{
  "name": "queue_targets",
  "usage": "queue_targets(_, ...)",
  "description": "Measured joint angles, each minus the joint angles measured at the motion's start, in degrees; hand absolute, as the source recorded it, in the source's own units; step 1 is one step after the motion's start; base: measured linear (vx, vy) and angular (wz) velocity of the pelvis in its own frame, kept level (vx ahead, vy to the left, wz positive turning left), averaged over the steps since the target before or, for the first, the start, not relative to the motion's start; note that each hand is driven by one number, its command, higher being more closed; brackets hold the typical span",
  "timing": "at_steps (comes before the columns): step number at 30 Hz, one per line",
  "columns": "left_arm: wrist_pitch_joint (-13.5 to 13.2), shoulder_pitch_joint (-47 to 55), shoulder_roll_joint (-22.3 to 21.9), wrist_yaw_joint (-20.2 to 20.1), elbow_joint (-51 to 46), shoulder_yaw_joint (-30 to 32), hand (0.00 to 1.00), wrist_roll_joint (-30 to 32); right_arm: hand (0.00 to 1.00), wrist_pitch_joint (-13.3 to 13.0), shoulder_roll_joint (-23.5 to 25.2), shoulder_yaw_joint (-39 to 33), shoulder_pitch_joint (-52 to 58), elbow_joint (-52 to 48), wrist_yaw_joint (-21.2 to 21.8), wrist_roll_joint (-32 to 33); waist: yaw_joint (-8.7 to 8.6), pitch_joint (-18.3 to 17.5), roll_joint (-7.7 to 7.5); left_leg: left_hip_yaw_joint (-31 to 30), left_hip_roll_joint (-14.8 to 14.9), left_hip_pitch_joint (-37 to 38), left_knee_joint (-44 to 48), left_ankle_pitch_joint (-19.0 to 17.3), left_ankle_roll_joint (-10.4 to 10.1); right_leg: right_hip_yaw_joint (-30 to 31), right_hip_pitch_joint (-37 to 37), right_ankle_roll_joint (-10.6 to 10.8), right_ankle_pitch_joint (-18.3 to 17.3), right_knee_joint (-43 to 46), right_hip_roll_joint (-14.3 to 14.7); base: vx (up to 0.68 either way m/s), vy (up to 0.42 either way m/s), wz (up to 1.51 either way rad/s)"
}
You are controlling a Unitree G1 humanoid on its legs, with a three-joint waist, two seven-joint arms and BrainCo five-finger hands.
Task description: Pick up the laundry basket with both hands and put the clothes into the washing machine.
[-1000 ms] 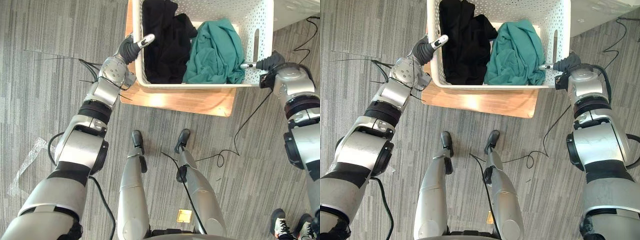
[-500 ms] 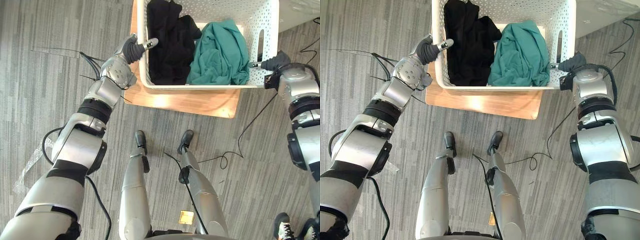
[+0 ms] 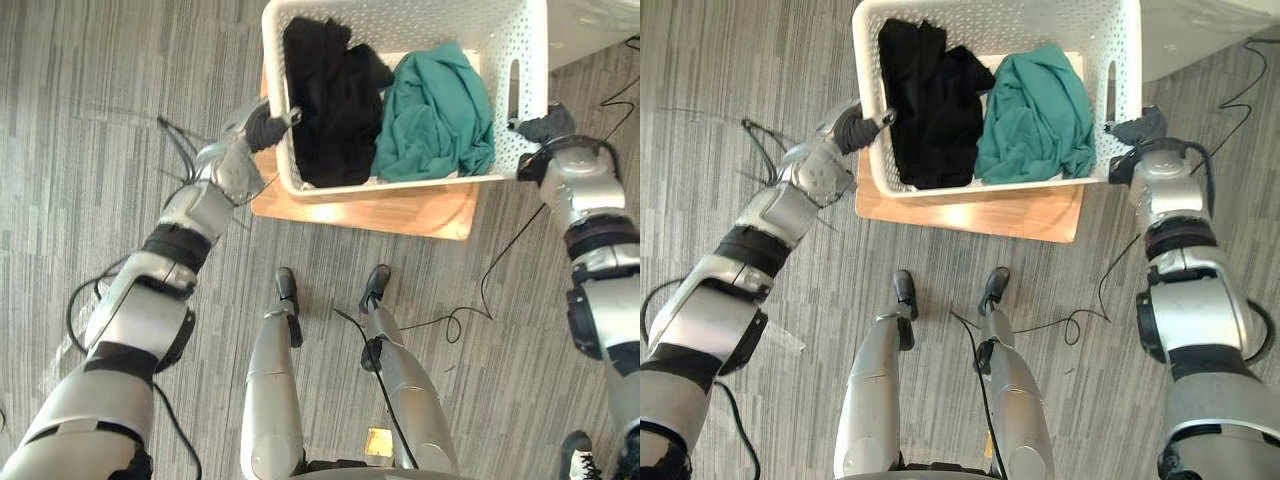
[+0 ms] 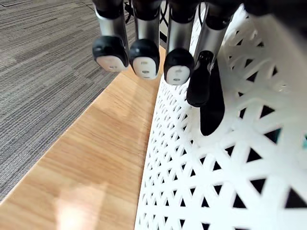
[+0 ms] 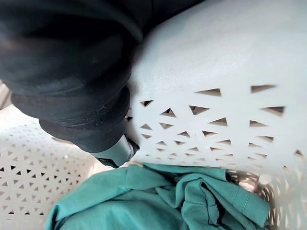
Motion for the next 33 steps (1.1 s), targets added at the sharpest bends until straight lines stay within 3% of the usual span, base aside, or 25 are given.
queue_targets(4, 0.5, 13.4, -2.8, 1.9, -11.7, 9.7, 1.0, 0.1, 1.0, 0.0, 3.0, -8.1, 14.4, -21.7, -3.3, -0.1, -0.27, 0.1, 0.19, 0.6, -0.3, 5.6, -0.9, -1.4, -0.5, 1.5, 4.2, -0.3, -0.8, 0.3, 0.0, 0.04, 0.026, -0.11)
queue_targets(8, -0.7, 28.0, -9.3, 3.9, -24.0, 17.2, 1.0, -3.3, 1.0, -1.1, 8.2, -13.5, 31.8, -36.9, -3.3, -0.6, -0.73, -0.1, 0.38, 0.3, -1.4, 15.3, -3.2, -3.0, -1.1, 2.0, 11.3, -1.0, -4.8, 3.6, -0.4, 0.07, 0.02, 0.07)
queue_targets(10, -1.7, 38.2, -12.9, 3.9, -30.3, 19.5, 1.0, -5.5, 1.0, -1.5, 12.2, -15.4, 42.0, -44.0, -1.9, -1.7, -1.97, -2.2, 0.6, -0.2, -2.7, 19.5, -6.4, -3.6, -1.5, 1.6, 13.9, -0.8, -7.4, 4.7, -1.2, 0.06, 0.005, 0.19)
queue_targets(14, -1.7, 54.9, -21.1, 3.0, -37.3, 21.0, 1.0, -8.9, 1.0, -1.4, 18.7, -17.4, 57.6, -48.8, 2.5, -5.7, -2.43, -6.5, 2.0, -1.4, -4.4, 26.8, -11.1, -2.9, -1.8, 0.6, 19.6, -0.7, -9.4, 4.9, -1.8, 0.14, 0.016, 0.2)
queue_targets(16, -1.6, 60.8, -22.7, 1.4, -39.3, 21.4, 1.0, -9.2, 1.0, -1.4, 21.6, -17.8, 62.6, -48.9, 4.7, -7.1, -2.54, -8.6, 2.19, -2.0, -4.7, 29.4, -13.2, -1.9, -1.8, -0.1, 21.3, -0.5, -10.5, 5.3, -1.9, 0.2, 0.009, 0.28)
queue_targets(20, -1.5, 65.5, -24.1, -1.5, -40.8, 22.8, 1.0, -9.2, 1.0, -1.1, 27.7, -19.7, 69.1, -48.9, 7.8, -10.3, -3.2, -11.6, 2.52, -5.7, -5.7, 32.4, -19.3, 1.6, -2.3, -3.5, 23.6, -1.0, -12.1, 5.1, -2.1, 0.14, -0.025, 0.42)
queue_targets(23, -1.5, 66.8, -23.6, -1.8, -40.8, 23.9, 1.0, -9.2, 1.0, -0.9, 30.0, -19.5, 70.1, -48.8, 8.1, -11.1, -3.24, -11.8, 2.32, -7.0, -5.6, 32.8, -16.6, 2.4, -2.8, -2.9, 23.1, -1.8, -15.3, 10.2, -3.0, -0.02, -0.062, 0.06)
queue_targets(24, -1.5, 68.1, -23.8, -2.2, -41.3, 24.7, 1.0, -9.2, 1.0, -0.8, 31.0, -19.0, 71.1, -48.8, 8.2, -11.4, -3.36, -12.8, 1.96, -9.4, -6.2, 34.7, -19.0, 4.1, -4.0, -2.5, 22.9, -2.2, -16.1, 10.5, -4.0, -0.05, -0.065, -0.19)
queue_targets(25, -1.5, 69.0, -24.3, -2.7, -42.7, 25.6, 1.0, -10.8, 1.0, -0.8, 32.3, -18.8, 71.6, -48.6, 8.3, -11.4, -3.27, -13.1, 2.03, -11.5, -5.8, 34.1, -10.3, -1.3, -2.8, -1.9, 23.0, -2.5, -16.0, 11.2, -4.3, -0.04, -0.055, -0.39)
queue_targets(26, -1.6, 69.9, -25.4, -2.6, -43.5, 26.0, 1.0, -11.6, 1.0, -0.9, 32.9, -18.8, 71.9, -48.2, 8.3, -11.3, -3.25, -13.2, 2.29, -12.5, -5.8, 33.8, -3.7, -4.4, -3.3, -0.9, 22.9, -2.5, -16.0, 11.8, -4.0, 0.0, -0.026, -0.72)
queue_targets(27, -1.7, 71.1, -27.7, -2.6, -44.5, 26.5, 1.0, -12.4, 1.0, -0.9, 33.6, -18.8, 73.1, -48.2, 8.3, -11.3, -3.44, -14.1, 3.54, -14.2, -5.8, 34.6, 4.4, -7.7, -5.8, 0.9, 22.9, -2.7, -15.5, 12.5, -2.9, 0.0, 0.06, -0.89)
queue_targets(28, -1.6, 71.5, -28.9, -2.7, -44.5, 26.2, 1.0, -12.4, 1.0, -1.0, 33.7, -18.7, 74.5, -48.3, 8.4, -11.0, -3.62, -15.2, 5.03, -15.7, -5.3, 36.9, 5.1, -10.3, -7.5, 2.4, 22.0, -3.0, -14.4, 12.6, -1.4, -0.03, 0.093, -0.89)
queue_targets(29, -1.5, 71.4, -29.1, -2.7, -44.5, 26.2, 1.0, -12.3, 1.0, -0.8, 33.7, -18.8, 74.6, -48.3, 8.4, -10.7, -3.84, -15.7, 5.89, -15.6, -4.9, 37.6, 3.3, -12.0, -7.6, 3.0, 21.0, -3.3, -13.6, 12.6, -0.8, -0.11, 0.16, -0.87)
queue_targets(32, -1.4, 69.6, -28.9, -2.7, -44.1, 25.8, 1.0, -12.2, 1.0, -0.8, 34.4, -19.8, 74.4, -48.3, 8.3, -10.3, -6.1, -15.8, 5.96, -10.9, -5.9, 39.2, -5.7, -16.3, -2.3, 7.1, 15.2, -2.2, -9.3, 12.5, -0.7, -0.25, 0.202, -0.74)
queue_targets(33, -1.2, 68.5, -28.6, -2.8, -43.0, 25.6, 1.0, -12.1, 1.0, -0.6, 35.4, -20.4, 75.0, -48.2, 8.3, -10.3, -6.42, -15.0, 4.41, -8.6, -7.6, 40.1, -7.6, -16.7, -1.4, 9.5, 14.7, -1.1, -6.8, 11.3, -1.8, -0.27, 0.187, -0.64)
